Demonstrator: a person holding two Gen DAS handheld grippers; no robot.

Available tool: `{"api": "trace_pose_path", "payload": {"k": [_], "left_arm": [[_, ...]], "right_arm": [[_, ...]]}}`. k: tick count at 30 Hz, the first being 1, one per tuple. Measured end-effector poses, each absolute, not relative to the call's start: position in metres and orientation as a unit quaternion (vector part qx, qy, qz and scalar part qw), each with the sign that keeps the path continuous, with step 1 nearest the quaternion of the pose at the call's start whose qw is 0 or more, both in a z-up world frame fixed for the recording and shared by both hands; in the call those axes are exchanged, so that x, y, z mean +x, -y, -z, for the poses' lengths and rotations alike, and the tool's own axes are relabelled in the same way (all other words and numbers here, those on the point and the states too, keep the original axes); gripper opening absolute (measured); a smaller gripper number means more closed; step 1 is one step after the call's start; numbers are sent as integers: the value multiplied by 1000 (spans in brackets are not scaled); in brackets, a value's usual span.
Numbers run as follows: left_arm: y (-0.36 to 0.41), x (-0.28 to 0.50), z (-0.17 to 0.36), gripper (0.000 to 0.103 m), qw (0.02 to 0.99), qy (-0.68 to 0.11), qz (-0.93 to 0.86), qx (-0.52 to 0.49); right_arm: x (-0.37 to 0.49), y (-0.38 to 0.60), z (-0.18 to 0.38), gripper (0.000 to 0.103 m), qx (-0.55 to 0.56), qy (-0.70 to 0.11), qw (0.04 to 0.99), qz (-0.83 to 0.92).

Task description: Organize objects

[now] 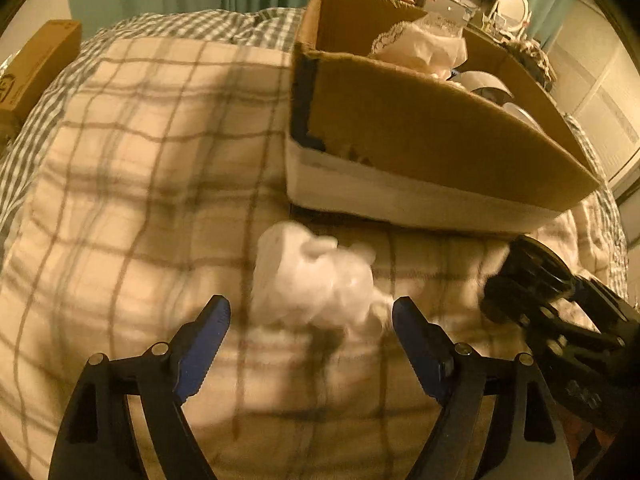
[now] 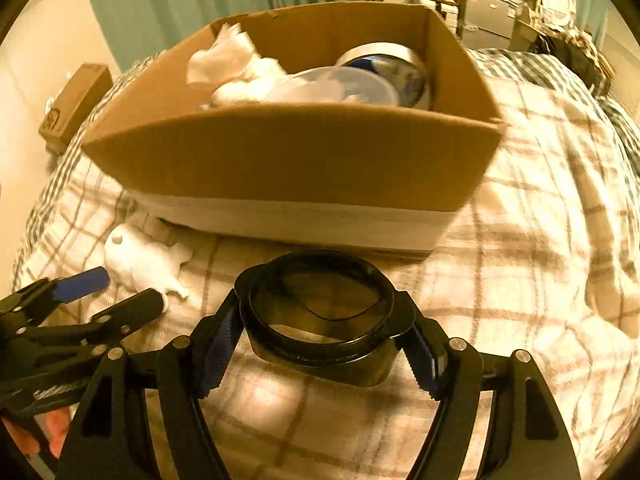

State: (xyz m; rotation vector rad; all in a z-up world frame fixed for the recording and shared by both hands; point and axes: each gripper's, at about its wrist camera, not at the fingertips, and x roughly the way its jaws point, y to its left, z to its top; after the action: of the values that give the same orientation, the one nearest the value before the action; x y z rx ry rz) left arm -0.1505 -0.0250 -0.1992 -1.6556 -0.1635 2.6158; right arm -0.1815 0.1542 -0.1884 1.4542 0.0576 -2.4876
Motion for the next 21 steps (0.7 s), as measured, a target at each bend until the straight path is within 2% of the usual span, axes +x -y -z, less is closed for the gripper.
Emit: {"api": "trace_pose_path", "payload": {"k": [5, 6, 7, 9, 16, 21], "left_arm": [[18, -166, 212, 84, 20, 47, -836, -546], [17, -165, 211, 74, 21, 45, -837, -544], [17, -164, 211, 70, 24, 47, -838, -543], [20, -162, 209, 65, 25, 56, -839, -541], [29, -141, 187, 64, 25, 93, -848, -521], [31, -120, 152, 64, 32, 103, -863, -493]], "right_arm": [[-182, -161, 189, 73, 501, -8, 131, 855], [-182, -162, 189, 73, 502, -6, 132, 855], [-182, -162, 190, 73, 502, -5, 133, 855], [-182, -163, 190, 73, 503, -4, 133, 854], [-169, -168, 178, 73, 491, -11, 127, 862], [-147, -175, 154, 73, 474, -16, 117, 873]]}}
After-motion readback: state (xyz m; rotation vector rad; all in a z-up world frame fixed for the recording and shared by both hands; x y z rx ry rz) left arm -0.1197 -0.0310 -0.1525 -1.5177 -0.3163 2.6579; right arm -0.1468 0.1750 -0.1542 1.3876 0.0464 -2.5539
